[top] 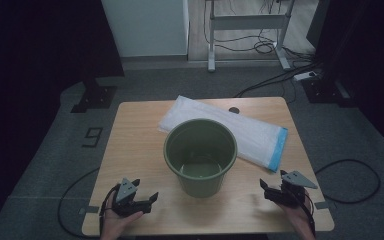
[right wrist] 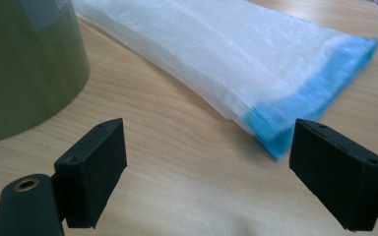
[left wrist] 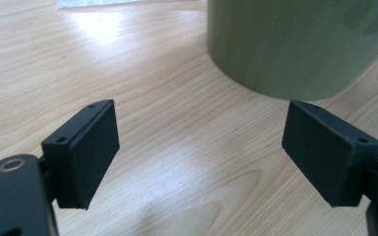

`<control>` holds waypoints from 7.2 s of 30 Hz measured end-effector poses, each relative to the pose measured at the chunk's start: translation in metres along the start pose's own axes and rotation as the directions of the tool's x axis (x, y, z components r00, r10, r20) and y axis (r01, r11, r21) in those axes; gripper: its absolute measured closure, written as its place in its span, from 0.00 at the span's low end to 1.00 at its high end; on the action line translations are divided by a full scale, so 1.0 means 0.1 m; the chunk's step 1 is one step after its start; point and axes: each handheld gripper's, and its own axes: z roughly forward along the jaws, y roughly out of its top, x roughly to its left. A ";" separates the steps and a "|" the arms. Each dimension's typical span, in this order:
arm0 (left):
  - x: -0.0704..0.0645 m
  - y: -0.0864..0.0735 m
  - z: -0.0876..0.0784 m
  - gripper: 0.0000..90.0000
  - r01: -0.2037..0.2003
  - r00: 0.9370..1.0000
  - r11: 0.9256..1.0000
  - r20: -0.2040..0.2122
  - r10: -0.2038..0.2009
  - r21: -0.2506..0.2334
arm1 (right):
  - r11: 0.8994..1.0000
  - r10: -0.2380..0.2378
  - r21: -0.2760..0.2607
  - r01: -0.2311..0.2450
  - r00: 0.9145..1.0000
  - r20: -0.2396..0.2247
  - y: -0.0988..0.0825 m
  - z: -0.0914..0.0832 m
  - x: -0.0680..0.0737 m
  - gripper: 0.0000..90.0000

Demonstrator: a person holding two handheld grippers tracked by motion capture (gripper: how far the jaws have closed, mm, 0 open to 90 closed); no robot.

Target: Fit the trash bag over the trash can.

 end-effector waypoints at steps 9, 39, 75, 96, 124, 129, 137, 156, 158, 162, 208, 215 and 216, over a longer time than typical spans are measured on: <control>0.07 -0.11 -0.04 0.16 0.042 0.999 0.999 -0.023 -0.042 0.013 | 0.998 -0.035 0.055 0.038 0.998 -0.046 0.24 0.43 0.10 0.18; 0.24 -0.27 -0.08 0.16 0.123 0.992 0.992 -0.040 -0.123 -0.001 | 0.967 -0.037 0.250 0.045 0.999 -0.033 0.53 1.34 0.08 0.29; 0.20 -0.32 -0.05 0.17 0.116 0.989 0.993 -0.086 -0.116 -0.001 | 0.990 -0.016 0.138 0.018 1.000 -0.017 -0.12 0.15 -0.23 0.99; 0.17 -0.33 -0.02 0.17 0.110 0.991 0.994 -0.084 -0.108 0.016 | 0.981 -0.142 0.144 0.130 0.987 0.077 -0.38 -0.36 -0.07 0.37; 0.27 -0.33 -0.06 0.17 0.167 0.984 0.986 -0.053 -0.168 -0.028 | 0.975 -0.069 0.207 0.080 0.996 -0.061 0.31 1.14 0.45 0.43; 0.25 -0.34 -0.04 0.17 0.153 0.986 0.988 -0.061 -0.153 -0.012 | 0.981 -0.044 0.188 0.052 0.998 -0.050 0.32 1.16 0.36 0.75; 0.22 -0.36 -0.03 0.17 0.140 0.988 0.990 -0.070 -0.139 0.004 | 0.987 0.004 0.159 -0.001 1.000 -0.014 0.31 1.09 0.27 0.99; 0.09 -0.33 0.06 0.17 0.101 0.992 0.994 -0.074 -0.098 0.037 | 0.962 0.208 -0.157 -0.225 0.971 -0.116 0.67 0.47 -0.08 0.99; 0.09 -0.32 0.07 0.18 0.109 0.992 0.993 -0.064 -0.107 0.034 | 0.955 0.211 -0.184 -0.231 0.970 -0.120 0.71 0.40 -0.08 0.99; 0.09 -0.31 0.06 0.18 0.119 0.991 0.992 -0.060 -0.117 0.031 | 0.941 0.218 -0.234 -0.244 0.967 -0.134 0.80 0.28 -0.09 0.99; 0.16 -0.34 0.06 0.18 0.157 0.986 0.988 -0.057 -0.155 0.017 | 0.805 0.137 -0.562 -0.190 0.981 -0.135 1.80 -0.72 -0.03 0.99; 0.18 -0.34 0.05 0.18 0.159 0.986 0.987 -0.057 -0.158 0.017 | 0.795 0.088 -0.587 -0.152 0.987 -0.136 2.03 -0.85 0.11 0.99; 0.18 -0.34 0.05 0.18 0.159 0.986 0.987 -0.058 -0.157 0.017 | 0.795 0.080 -0.589 -0.146 0.987 -0.138 2.06 -0.86 0.14 0.99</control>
